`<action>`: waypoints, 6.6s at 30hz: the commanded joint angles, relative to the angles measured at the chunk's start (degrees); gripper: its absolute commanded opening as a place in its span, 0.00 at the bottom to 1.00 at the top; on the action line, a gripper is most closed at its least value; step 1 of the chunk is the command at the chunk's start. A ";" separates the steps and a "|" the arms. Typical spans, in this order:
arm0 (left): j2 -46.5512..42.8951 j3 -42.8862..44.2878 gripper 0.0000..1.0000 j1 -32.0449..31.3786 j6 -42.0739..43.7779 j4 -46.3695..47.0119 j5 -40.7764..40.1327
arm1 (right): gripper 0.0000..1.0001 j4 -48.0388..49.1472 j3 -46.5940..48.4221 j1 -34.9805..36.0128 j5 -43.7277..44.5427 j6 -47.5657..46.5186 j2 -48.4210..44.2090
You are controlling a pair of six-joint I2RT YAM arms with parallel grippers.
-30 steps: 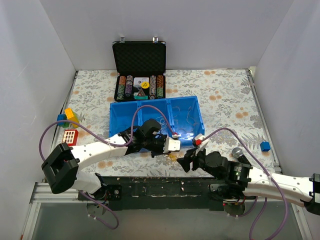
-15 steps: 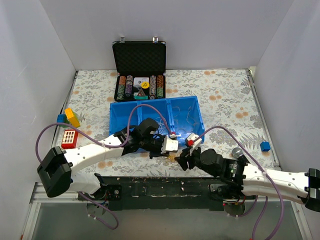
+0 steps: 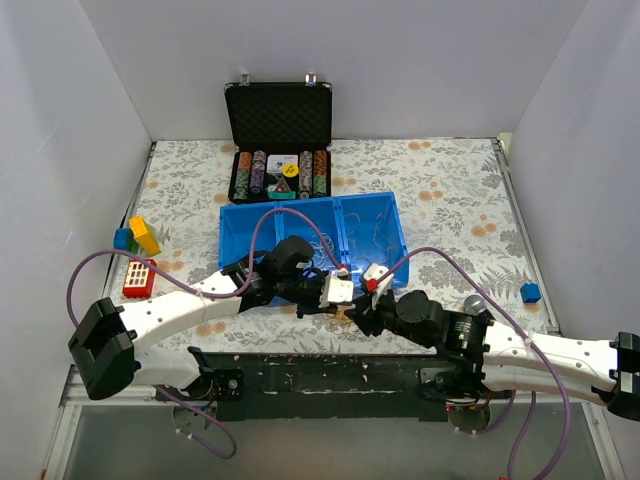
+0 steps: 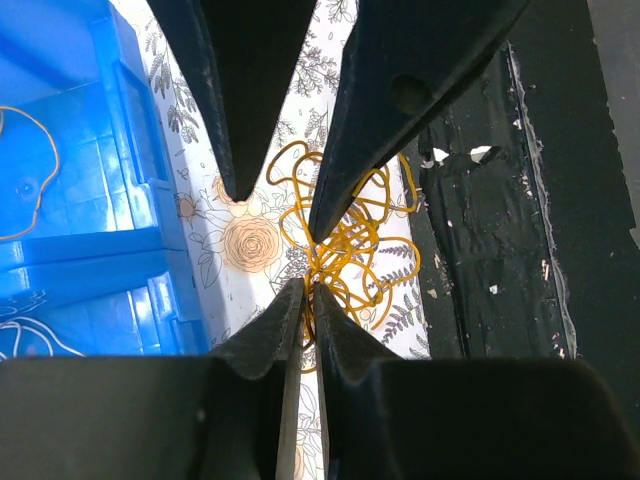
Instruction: Untangle the cables
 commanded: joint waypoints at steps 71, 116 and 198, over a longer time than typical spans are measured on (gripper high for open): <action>-6.92 2.18 0.00 -0.32 -18.49 13.64 -11.04 | 0.65 -6.42 6.64 -0.09 9.15 3.73 -17.75; -3.67 26.60 0.00 4.07 -41.71 17.43 -0.32 | 0.01 4.13 -9.44 -0.09 9.08 16.03 -11.60; 0.10 51.91 0.00 7.50 -30.82 13.38 3.19 | 0.34 12.64 0.76 -0.18 -2.79 6.54 7.38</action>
